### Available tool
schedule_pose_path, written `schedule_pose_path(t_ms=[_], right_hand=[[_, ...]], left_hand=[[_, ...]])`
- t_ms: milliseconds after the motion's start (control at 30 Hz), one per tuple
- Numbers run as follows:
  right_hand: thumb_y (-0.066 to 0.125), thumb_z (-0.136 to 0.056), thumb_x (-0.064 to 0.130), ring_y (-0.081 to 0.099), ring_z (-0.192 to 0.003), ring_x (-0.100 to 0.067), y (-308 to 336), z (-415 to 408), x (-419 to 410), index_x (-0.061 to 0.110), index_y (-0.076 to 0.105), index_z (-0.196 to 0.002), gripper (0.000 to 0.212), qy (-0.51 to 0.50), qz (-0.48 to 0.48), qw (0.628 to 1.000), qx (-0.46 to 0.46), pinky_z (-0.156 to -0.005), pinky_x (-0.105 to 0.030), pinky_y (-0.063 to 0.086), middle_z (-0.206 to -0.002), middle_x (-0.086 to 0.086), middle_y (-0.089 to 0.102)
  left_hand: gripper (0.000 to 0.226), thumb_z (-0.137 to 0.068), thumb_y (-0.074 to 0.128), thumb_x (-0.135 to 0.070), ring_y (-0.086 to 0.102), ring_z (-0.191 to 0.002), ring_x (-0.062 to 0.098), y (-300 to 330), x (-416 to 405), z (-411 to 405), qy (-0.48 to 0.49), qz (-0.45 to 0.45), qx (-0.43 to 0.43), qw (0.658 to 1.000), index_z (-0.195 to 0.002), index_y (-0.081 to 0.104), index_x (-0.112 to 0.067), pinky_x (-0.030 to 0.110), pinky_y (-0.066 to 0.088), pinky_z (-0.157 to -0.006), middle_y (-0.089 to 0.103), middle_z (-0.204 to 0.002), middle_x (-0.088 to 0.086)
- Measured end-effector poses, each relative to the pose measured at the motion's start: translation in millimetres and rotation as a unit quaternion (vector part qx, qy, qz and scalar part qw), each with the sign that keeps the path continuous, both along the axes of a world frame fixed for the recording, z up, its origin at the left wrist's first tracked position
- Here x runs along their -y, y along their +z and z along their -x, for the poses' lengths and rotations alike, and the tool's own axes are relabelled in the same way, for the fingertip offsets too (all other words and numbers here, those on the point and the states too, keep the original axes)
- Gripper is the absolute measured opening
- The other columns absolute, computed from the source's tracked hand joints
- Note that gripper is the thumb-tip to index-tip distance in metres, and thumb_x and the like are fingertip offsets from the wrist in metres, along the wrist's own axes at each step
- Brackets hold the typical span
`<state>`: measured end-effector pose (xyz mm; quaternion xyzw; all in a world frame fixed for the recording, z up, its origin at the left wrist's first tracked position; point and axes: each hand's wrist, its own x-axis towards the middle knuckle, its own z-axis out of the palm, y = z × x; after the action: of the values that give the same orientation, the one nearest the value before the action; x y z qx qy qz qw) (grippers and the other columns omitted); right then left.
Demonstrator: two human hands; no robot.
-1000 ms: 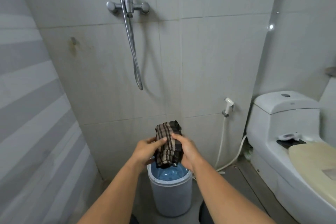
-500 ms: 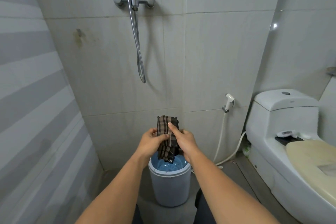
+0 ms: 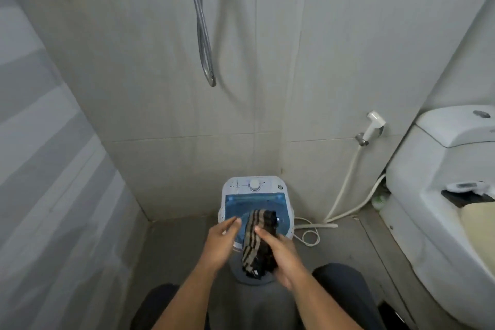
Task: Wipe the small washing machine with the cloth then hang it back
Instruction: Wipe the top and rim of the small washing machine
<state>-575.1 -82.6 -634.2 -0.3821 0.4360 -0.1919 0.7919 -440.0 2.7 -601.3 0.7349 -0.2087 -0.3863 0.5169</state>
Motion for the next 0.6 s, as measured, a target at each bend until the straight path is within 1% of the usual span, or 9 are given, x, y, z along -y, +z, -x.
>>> schedule_pose_path(t_ms=[67, 133, 167, 200, 300, 367, 433, 500, 600], right_hand=[[0.088, -0.072, 0.034, 0.078, -0.094, -0.030, -26, -9, 15, 0.005, 0.075, -0.115, 0.053, 0.001, 0.017, 0.997, -0.075, -0.093, -0.047, 0.060, -0.100, -0.014, 0.081], [0.082, -0.083, 0.032, 0.079, -0.087, -0.029, -45, -23, 36, 0.006, 0.074, -0.114, 0.041, 0.005, -0.001, 0.993, -0.115, -0.079, -0.040, 0.062, -0.095, -0.014, 0.081], [0.079, -0.087, 0.033, 0.079, -0.086, -0.029, -51, -32, 49, 0.007, 0.074, -0.113, 0.037, 0.011, -0.014, 0.992, -0.127, -0.076, -0.038, 0.062, -0.094, -0.013, 0.081], [0.076, -0.089, 0.037, 0.079, -0.087, -0.029, -55, -43, 64, 0.008, 0.075, -0.112, 0.036, 0.014, -0.025, 0.990, -0.135, -0.077, -0.039, 0.062, -0.095, -0.013, 0.081], [0.069, -0.092, 0.052, 0.078, -0.090, -0.029, -54, -91, 113, 0.012, 0.077, -0.106, 0.044, 0.048, 0.016, 0.985, -0.166, -0.083, -0.045, 0.063, -0.095, -0.011, 0.082], [0.065, -0.093, 0.056, 0.078, -0.083, -0.028, -55, -128, 147, 0.007, 0.077, -0.099, 0.050, 0.076, 0.120, 0.966, -0.216, -0.078, -0.042, 0.065, -0.091, -0.014, 0.081], [0.065, -0.094, 0.055, 0.076, -0.074, -0.027, -57, -169, 179, 0.006, 0.076, -0.088, 0.050, 0.099, 0.264, 0.923, -0.261, -0.076, -0.044, 0.064, -0.083, -0.014, 0.079], [0.066, -0.093, 0.054, 0.073, -0.070, -0.025, -64, -206, 205, 0.014, 0.075, -0.085, 0.041, 0.140, 0.397, 0.858, -0.294, -0.071, -0.044, 0.062, -0.076, -0.007, 0.076], [0.064, -0.093, 0.054, 0.067, -0.085, -0.025, -82, -247, 230, 0.023, 0.072, -0.112, 0.037, 0.216, 0.567, 0.706, -0.365, -0.071, -0.038, 0.058, -0.095, -0.005, 0.066]], left_hand=[[0.037, -0.097, 0.063, -0.030, 0.060, -0.106, 0.011, -31, 5, -21, 0.020, -0.044, 0.007, 0.999, -0.129, 0.067, -0.011, 0.016, 0.044, -0.082, 0.068, -0.121, 0.004], [0.018, -0.095, 0.066, -0.021, 0.061, -0.102, 0.015, -64, 11, -45, 0.048, -0.073, 0.003, 0.996, -0.112, 0.071, -0.018, 0.019, 0.043, -0.083, 0.069, -0.114, 0.007], [0.009, -0.094, 0.068, -0.017, 0.063, -0.103, 0.019, -79, 15, -56, 0.060, -0.086, 0.006, 0.995, -0.101, 0.070, -0.023, 0.021, 0.042, -0.086, 0.070, -0.111, 0.009], [0.010, -0.093, 0.069, -0.014, 0.065, -0.108, 0.024, -95, 19, -69, 0.072, -0.099, 0.011, 0.992, -0.097, 0.070, -0.024, 0.024, 0.041, -0.088, 0.071, -0.111, 0.012], [0.026, -0.092, 0.069, -0.008, 0.064, -0.114, 0.027, -136, 33, -102, 0.104, -0.133, 0.007, 0.986, -0.117, 0.071, -0.003, 0.027, 0.041, -0.096, 0.070, -0.120, 0.016], [0.031, -0.092, 0.069, -0.008, 0.062, -0.111, 0.023, -154, 44, -121, 0.116, -0.142, -0.012, 0.983, -0.122, 0.068, 0.000, 0.026, 0.040, -0.096, 0.069, -0.120, 0.012], [0.034, -0.093, 0.068, -0.013, 0.062, -0.117, 0.024, -167, 53, -137, 0.113, -0.146, -0.018, 0.983, -0.126, 0.067, -0.005, 0.027, 0.039, -0.097, 0.068, -0.126, 0.012], [0.039, -0.096, 0.065, -0.019, 0.058, -0.127, 0.026, -179, 59, -147, 0.083, -0.151, -0.019, 0.985, -0.133, 0.063, -0.009, 0.030, 0.039, -0.103, 0.064, -0.134, 0.009], [0.048, -0.097, 0.063, -0.029, 0.052, -0.135, 0.023, -194, 64, -150, 0.053, -0.145, -0.045, 0.987, -0.142, 0.055, -0.015, 0.035, 0.036, -0.112, 0.058, -0.144, 0.005]])
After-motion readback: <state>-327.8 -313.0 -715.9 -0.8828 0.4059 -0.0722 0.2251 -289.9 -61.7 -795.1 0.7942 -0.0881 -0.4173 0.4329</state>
